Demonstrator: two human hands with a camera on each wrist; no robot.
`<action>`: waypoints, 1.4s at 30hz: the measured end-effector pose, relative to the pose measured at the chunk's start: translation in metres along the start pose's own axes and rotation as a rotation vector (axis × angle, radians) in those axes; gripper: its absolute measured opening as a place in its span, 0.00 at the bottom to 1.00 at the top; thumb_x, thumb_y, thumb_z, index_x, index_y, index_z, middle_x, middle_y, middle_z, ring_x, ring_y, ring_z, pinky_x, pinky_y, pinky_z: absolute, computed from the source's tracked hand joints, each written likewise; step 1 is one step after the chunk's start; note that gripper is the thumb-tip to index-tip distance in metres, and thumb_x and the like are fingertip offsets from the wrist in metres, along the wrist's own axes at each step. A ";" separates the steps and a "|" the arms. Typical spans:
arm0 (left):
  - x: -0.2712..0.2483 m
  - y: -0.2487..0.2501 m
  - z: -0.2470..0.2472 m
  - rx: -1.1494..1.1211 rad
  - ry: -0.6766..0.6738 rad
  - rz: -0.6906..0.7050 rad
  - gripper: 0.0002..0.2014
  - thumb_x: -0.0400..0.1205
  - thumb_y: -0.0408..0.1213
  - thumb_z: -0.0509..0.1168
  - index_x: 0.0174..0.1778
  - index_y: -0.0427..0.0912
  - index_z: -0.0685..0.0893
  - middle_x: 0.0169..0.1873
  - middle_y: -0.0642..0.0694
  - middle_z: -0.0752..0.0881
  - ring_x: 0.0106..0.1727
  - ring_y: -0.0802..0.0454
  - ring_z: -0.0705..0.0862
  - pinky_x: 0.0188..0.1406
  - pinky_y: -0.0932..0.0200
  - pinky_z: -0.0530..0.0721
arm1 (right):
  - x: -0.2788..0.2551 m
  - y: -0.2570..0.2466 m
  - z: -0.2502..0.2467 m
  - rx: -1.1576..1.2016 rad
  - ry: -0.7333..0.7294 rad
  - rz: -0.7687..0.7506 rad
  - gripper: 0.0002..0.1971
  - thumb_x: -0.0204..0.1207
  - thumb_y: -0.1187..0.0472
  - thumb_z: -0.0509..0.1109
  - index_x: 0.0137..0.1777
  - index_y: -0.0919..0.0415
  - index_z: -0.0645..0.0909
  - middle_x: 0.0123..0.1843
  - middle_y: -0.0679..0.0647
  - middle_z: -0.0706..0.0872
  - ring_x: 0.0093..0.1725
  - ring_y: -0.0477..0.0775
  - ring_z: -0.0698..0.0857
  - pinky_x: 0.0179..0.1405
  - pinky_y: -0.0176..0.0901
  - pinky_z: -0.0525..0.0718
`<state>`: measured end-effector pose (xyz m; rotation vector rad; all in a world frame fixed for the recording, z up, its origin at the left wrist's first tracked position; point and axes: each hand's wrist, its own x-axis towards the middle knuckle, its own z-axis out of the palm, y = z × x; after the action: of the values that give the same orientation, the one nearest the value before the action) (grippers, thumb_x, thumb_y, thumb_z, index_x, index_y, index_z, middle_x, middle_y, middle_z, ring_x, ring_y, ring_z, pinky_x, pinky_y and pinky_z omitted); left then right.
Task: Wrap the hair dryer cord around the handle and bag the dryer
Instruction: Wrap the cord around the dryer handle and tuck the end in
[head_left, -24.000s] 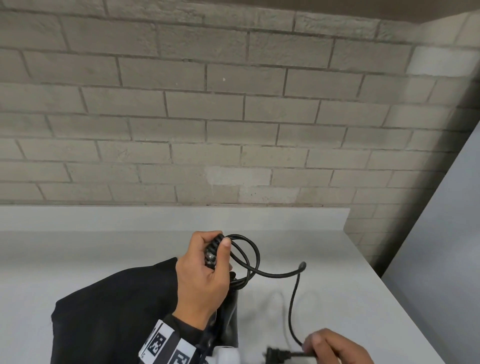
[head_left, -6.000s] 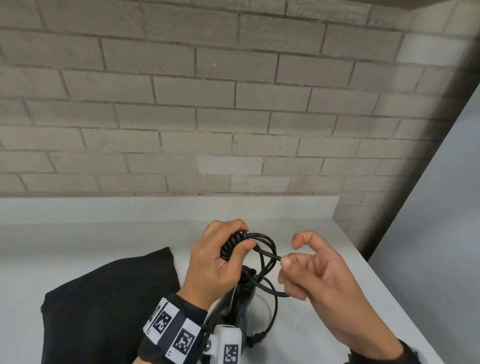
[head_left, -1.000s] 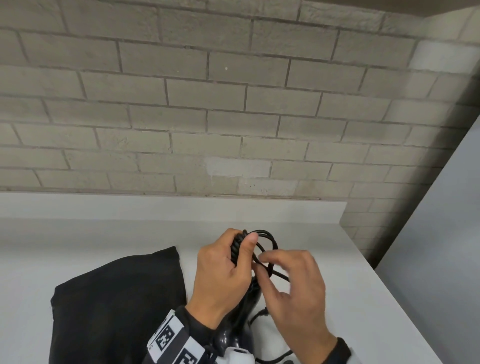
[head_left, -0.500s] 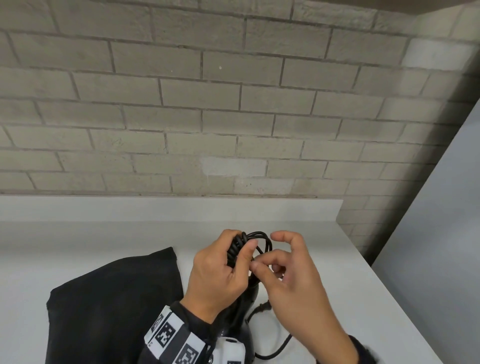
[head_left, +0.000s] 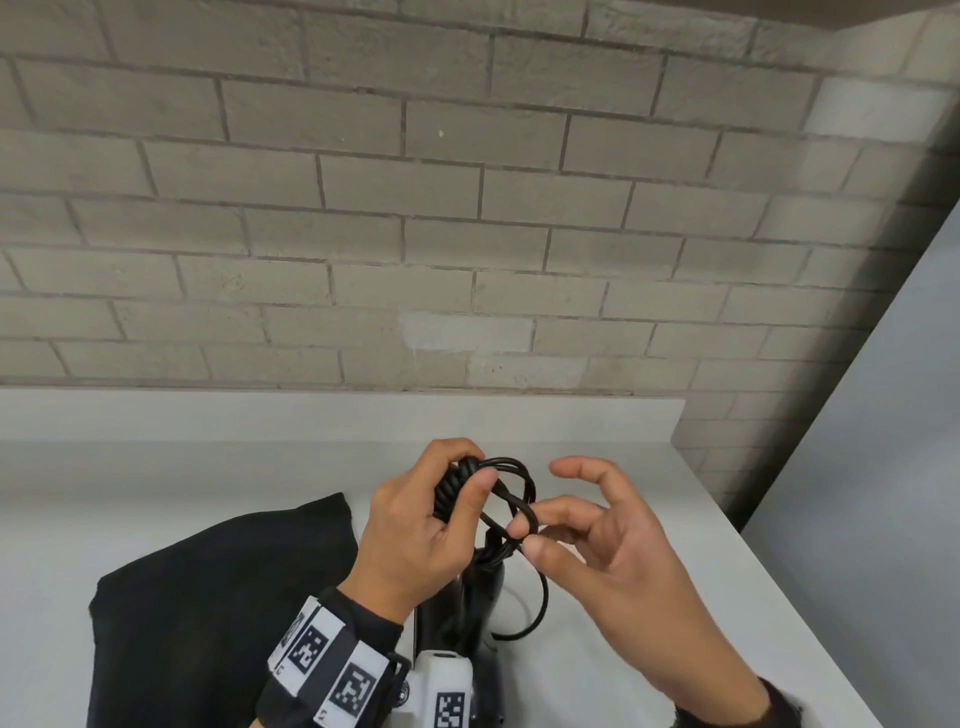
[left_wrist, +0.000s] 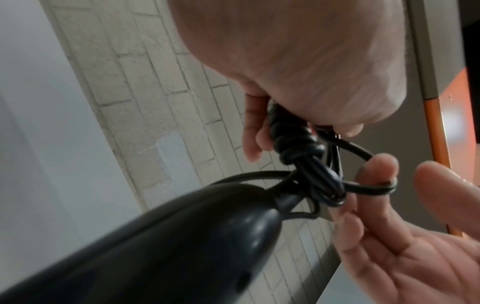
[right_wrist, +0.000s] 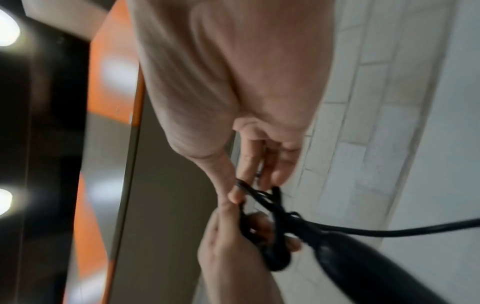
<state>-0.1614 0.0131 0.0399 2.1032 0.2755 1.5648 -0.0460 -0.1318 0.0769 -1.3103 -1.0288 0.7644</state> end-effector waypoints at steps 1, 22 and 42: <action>0.001 0.000 -0.001 0.008 -0.014 0.011 0.12 0.87 0.54 0.59 0.53 0.50 0.79 0.26 0.56 0.81 0.22 0.59 0.82 0.23 0.68 0.78 | -0.002 0.004 0.001 0.001 0.019 -0.035 0.25 0.73 0.64 0.76 0.65 0.51 0.69 0.48 0.60 0.92 0.51 0.56 0.89 0.57 0.46 0.84; -0.001 -0.001 0.009 0.045 -0.050 0.070 0.11 0.87 0.52 0.60 0.51 0.47 0.79 0.27 0.55 0.77 0.23 0.59 0.74 0.22 0.68 0.74 | -0.006 -0.002 -0.021 -0.013 -0.094 -0.047 0.22 0.71 0.61 0.79 0.62 0.47 0.75 0.28 0.55 0.79 0.31 0.51 0.80 0.37 0.34 0.80; -0.004 -0.027 -0.011 0.089 0.043 -0.141 0.07 0.84 0.51 0.62 0.50 0.53 0.79 0.30 0.52 0.83 0.25 0.58 0.81 0.25 0.68 0.76 | -0.036 0.041 -0.049 0.296 -0.100 0.029 0.32 0.62 0.51 0.86 0.63 0.62 0.82 0.27 0.55 0.85 0.36 0.66 0.84 0.54 0.55 0.84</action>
<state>-0.1690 0.0372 0.0255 2.0698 0.5058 1.5416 -0.0103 -0.1781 0.0323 -1.0425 -0.9359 0.9728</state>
